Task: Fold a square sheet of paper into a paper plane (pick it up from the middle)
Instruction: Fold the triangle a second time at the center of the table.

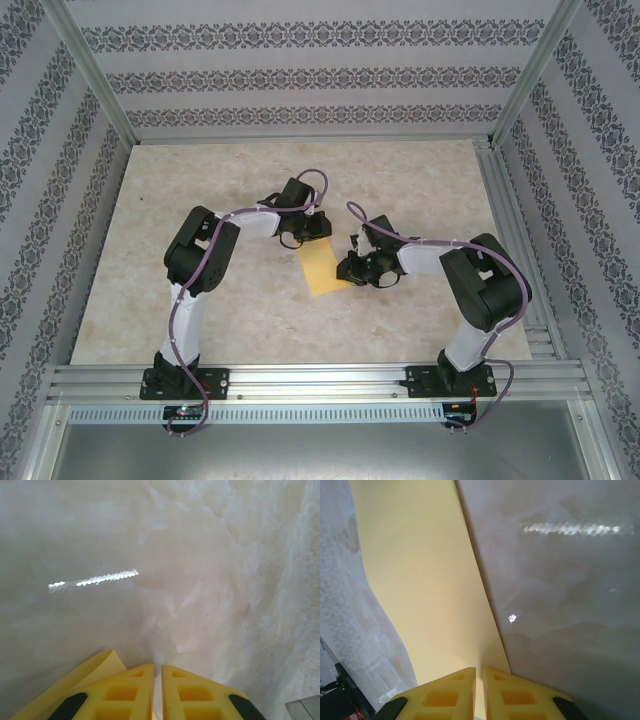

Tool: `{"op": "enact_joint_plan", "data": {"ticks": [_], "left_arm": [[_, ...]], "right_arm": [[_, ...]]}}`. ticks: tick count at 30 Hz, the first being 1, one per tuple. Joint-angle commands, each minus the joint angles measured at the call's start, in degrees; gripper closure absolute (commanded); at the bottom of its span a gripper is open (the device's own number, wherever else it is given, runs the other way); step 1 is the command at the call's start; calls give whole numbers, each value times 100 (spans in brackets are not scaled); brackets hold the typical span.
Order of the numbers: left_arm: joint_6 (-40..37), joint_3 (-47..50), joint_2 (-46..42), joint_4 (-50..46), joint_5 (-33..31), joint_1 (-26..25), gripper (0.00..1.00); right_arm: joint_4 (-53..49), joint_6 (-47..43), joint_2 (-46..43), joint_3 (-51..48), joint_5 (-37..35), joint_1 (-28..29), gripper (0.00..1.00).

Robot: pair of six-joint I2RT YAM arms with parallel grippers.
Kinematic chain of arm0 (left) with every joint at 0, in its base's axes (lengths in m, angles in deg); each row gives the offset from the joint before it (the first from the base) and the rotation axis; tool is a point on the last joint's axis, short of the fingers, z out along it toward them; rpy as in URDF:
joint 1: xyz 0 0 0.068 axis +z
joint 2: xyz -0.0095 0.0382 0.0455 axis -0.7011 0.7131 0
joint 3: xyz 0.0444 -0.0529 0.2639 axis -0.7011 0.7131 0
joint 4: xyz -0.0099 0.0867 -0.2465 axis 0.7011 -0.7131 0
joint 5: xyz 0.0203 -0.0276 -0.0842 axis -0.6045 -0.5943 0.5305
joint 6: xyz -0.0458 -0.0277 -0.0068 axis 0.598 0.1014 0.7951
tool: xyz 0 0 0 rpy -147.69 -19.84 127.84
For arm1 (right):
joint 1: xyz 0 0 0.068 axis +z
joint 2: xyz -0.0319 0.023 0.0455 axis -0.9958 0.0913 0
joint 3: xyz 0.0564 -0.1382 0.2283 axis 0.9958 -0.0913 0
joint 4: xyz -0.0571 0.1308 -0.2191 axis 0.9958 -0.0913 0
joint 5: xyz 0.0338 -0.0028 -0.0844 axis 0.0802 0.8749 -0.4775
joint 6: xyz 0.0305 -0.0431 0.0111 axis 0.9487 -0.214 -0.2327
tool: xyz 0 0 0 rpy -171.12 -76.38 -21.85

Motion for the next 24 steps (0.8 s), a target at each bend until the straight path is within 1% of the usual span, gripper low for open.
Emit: {"op": "enact_joint_plan", "data": {"ticks": [1, 6, 12, 17, 20, 24], "left_arm": [[-168, -162, -176, -196, 180, 11, 85], [-136, 123, -558, -171, 135, -265, 82], [143, 663, -739, 196, 112, -531, 82], [317, 911, -600, 355, 173, -612, 84], [357, 887, -458, 374, 223, -621, 85], [265, 722, -347, 141, -66, -600, 86]], "right_arm": [[-674, 87, 248, -122, -489, 139, 87], [-860, 25, 348, 8, -693, 185, 87], [-889, 16, 408, 35, -757, 209, 88], [-880, 25, 418, 41, -766, 229, 88], [-880, 25, 435, 46, -765, 238, 89], [-939, 3, 477, 28, -837, 253, 89]]}}
